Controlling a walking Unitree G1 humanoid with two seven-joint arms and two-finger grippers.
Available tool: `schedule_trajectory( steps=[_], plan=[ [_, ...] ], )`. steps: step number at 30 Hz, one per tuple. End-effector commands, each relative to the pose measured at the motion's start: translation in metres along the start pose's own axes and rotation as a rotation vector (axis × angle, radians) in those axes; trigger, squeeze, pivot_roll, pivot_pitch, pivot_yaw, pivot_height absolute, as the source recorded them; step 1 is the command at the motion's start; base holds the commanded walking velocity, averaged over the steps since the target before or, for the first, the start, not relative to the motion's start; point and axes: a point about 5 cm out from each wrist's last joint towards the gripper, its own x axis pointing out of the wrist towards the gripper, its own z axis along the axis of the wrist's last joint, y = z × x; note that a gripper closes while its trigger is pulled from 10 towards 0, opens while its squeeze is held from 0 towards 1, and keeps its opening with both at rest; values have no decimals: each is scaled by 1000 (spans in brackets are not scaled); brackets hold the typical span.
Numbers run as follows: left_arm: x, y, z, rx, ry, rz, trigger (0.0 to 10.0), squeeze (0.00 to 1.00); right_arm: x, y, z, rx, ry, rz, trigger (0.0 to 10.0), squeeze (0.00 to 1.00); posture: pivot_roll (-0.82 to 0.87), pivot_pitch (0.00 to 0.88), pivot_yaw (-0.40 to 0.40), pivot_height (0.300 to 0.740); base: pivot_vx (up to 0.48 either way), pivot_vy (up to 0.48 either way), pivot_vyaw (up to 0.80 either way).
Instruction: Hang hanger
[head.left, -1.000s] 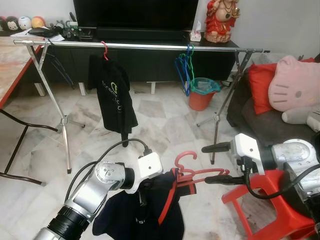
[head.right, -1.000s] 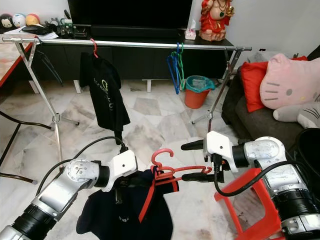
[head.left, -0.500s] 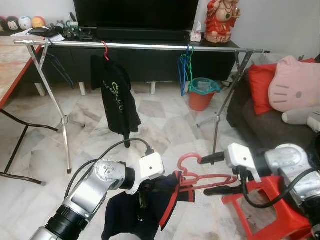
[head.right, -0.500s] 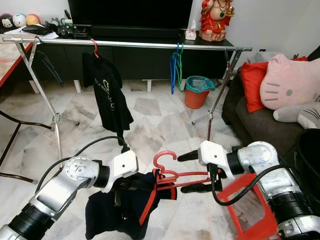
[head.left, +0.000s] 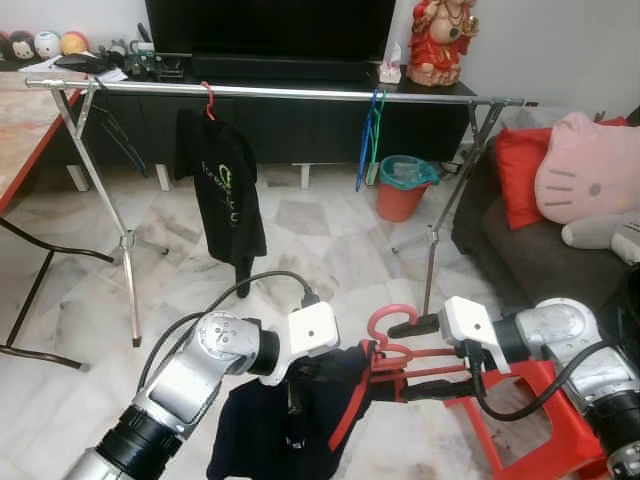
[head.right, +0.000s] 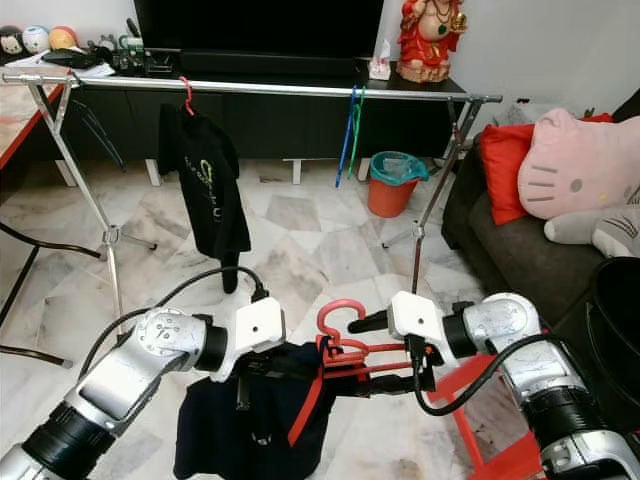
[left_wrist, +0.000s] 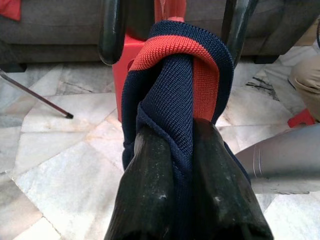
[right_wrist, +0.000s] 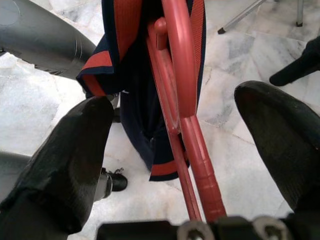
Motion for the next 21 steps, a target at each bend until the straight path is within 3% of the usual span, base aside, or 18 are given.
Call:
schedule_trajectory(
  steps=[1,2,3,4,21],
  plan=[
    [2,0,14,57,-26,-12,10000,0,-2,-3,3,-15,3,6,3176,0,-12,0,-125,740,0,0,0],
    [2,0,14,63,-27,-7,10000,0,-2,-3,3,-14,2,6,980,0,-11,0,-125,740,0,0,0],
    [2,0,14,63,-27,-7,10000,0,-2,-3,3,-14,2,6,980,0,-11,0,-125,740,0,0,0],
    [2,1,14,67,-26,-3,10000,0,-2,-3,3,-13,1,8,0,0,-11,0,-125,740,0,0,0],
    [3,-1,17,69,-32,-17,10000,0,1,-3,2,-12,-6,22,0,0,-9,0,-124,740,0,0,0]
  ],
)
